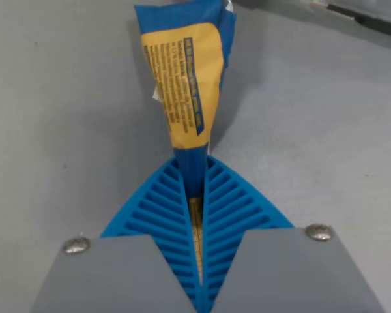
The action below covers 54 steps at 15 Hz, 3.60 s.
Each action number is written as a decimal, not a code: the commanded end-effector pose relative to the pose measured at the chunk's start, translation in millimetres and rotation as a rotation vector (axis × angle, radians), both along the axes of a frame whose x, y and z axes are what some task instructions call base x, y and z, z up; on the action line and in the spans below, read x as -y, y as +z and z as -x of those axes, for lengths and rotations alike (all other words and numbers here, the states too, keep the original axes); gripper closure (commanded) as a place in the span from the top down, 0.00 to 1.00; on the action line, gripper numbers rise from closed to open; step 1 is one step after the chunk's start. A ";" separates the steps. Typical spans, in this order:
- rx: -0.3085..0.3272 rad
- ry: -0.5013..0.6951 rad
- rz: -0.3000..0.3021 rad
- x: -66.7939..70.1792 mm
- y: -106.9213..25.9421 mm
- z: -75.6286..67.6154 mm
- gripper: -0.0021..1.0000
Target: Pick up the blue bag
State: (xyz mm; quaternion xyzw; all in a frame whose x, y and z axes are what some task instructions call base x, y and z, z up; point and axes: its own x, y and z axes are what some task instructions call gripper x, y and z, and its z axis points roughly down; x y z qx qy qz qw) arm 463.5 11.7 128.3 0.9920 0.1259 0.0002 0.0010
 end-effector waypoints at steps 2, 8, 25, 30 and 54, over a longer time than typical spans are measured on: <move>0.009 0.020 -0.017 -0.8 16.0 2.6 0.00; 0.009 0.020 -0.017 -0.6 26.0 2.6 0.00; 0.009 0.020 -0.017 -0.1 54.3 2.3 0.00; 0.009 0.020 -0.017 0.1 62.6 2.2 0.00; 0.009 0.020 -0.017 0.9 100.9 1.1 1.00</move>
